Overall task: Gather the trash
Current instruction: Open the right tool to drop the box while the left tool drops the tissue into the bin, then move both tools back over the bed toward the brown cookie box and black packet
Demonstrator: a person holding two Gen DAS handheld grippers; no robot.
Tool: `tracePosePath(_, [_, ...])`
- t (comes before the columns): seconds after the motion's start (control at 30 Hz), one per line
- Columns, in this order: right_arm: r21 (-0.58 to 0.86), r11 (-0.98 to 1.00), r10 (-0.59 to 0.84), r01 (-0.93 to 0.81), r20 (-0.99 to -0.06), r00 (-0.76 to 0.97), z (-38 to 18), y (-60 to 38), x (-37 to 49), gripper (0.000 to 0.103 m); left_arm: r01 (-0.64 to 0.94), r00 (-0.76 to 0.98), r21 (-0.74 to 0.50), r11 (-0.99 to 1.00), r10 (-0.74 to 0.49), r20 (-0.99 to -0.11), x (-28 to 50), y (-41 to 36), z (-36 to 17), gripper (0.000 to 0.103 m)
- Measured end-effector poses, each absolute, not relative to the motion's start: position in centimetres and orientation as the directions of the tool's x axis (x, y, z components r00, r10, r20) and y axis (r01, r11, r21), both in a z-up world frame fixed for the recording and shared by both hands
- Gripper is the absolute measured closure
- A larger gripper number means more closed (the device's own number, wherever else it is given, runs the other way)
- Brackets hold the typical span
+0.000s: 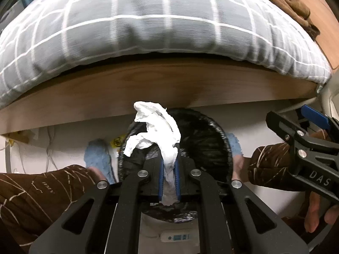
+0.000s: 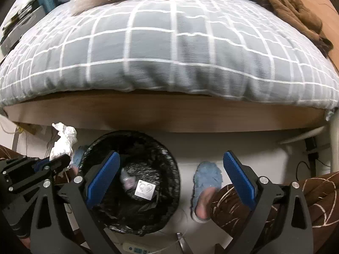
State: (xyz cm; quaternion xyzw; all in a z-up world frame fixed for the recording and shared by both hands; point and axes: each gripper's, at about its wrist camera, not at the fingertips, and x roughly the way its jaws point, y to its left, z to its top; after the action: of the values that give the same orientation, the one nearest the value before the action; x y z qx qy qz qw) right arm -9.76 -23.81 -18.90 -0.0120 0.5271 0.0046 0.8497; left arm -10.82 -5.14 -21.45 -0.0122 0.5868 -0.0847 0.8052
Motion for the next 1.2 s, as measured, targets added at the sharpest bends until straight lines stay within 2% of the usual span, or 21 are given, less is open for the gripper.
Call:
tracePosePath(0.23, [-0.003, 0.999, -0.017, 0.032, -0.892, 0.451, -18.7, -25.1, -9.7, 0.009, 0.129, 0.321, -0.103, 0.986, -0.14, -0.937, -10.6, -5.7, -21.8, 0.091])
tracePosePath(0.33, [0.001, 0.999, -0.017, 0.038, -0.887, 0.462, -18.3, -25.2, -9.7, 0.009, 0.131, 0.333, -0.082, 0.988, -0.122, -0.935, -10.7, -6.0, -21.8, 0.079])
tracePosePath(0.4, [0.001, 0.999, -0.016, 0.037, -0.881, 0.472, -17.9, -25.3, -9.6, 0.009, 0.126, 0.351, -0.067, 0.99, -0.108, -0.93, -10.9, -5.9, -21.5, 0.066])
tracePosePath(0.9, [-0.002, 1.0, -0.011, 0.016, -0.792, 0.611, -12.7, -24.7, -8.3, 0.009, 0.055, 0.545, -0.022, 0.998, -0.048, -0.837, -10.2, -3.8, -14.6, 0.008])
tracePosePath(1.2, [-0.028, 0.999, -0.002, -0.026, -0.715, 0.699, -9.2, -23.4, -6.4, 0.009, 0.031, 0.655, -0.023, 0.999, -0.037, -0.755, -8.1, -2.2, -9.3, 0.006])
